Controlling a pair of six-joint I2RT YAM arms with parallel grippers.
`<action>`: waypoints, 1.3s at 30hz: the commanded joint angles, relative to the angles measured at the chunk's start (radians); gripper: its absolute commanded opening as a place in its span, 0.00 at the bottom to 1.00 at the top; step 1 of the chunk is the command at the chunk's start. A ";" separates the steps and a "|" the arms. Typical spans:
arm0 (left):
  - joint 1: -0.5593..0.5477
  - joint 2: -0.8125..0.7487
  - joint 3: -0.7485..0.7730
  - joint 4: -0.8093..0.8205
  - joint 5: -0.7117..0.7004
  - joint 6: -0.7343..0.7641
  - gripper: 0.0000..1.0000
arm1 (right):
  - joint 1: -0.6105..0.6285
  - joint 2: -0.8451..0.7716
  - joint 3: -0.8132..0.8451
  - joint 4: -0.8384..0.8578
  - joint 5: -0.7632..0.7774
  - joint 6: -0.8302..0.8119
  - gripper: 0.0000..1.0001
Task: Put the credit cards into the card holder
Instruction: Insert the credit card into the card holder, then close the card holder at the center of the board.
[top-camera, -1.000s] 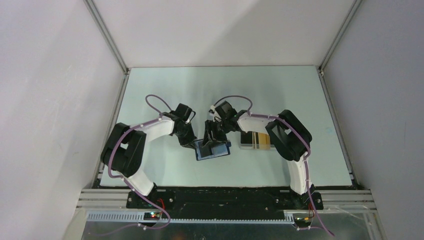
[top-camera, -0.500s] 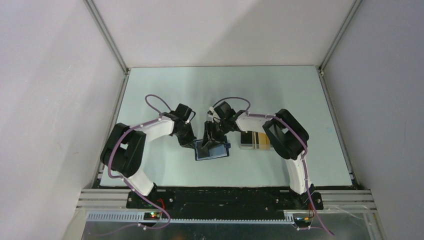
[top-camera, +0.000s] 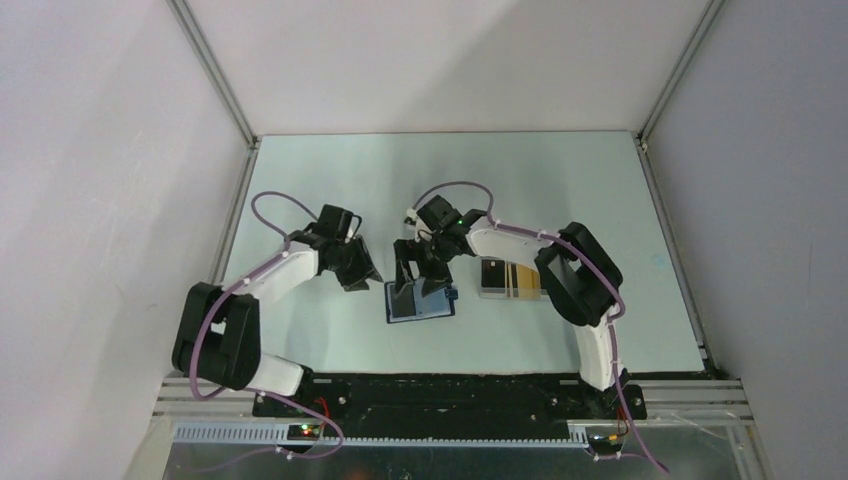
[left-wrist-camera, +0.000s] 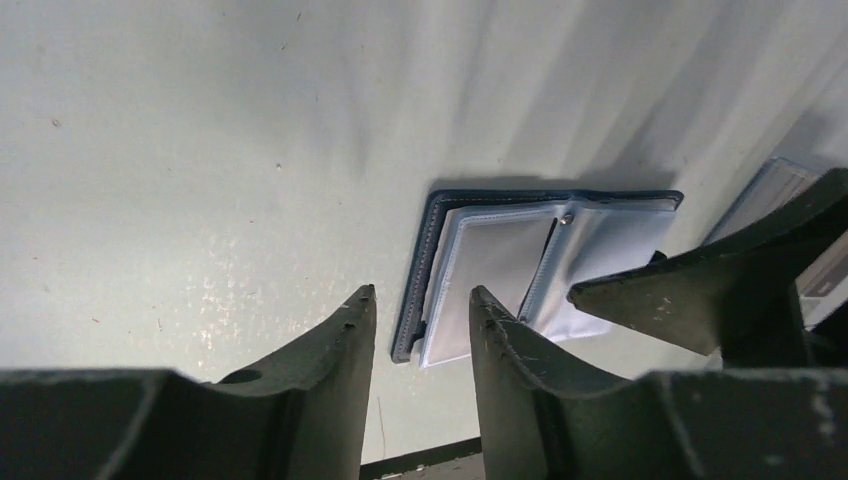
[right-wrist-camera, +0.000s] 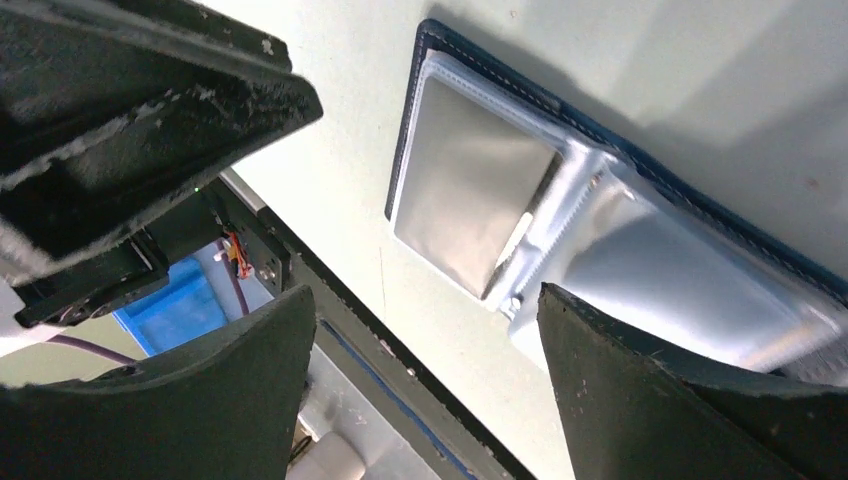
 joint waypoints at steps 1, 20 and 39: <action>0.032 0.000 -0.005 0.018 0.077 0.049 0.44 | -0.037 -0.101 0.008 -0.093 0.046 -0.056 0.83; 0.041 0.171 -0.125 0.331 0.290 -0.043 0.54 | -0.109 -0.086 0.011 -0.402 0.461 -0.161 0.53; -0.011 0.070 -0.136 0.497 0.441 -0.105 0.47 | -0.118 0.048 0.032 -0.365 0.362 -0.179 0.32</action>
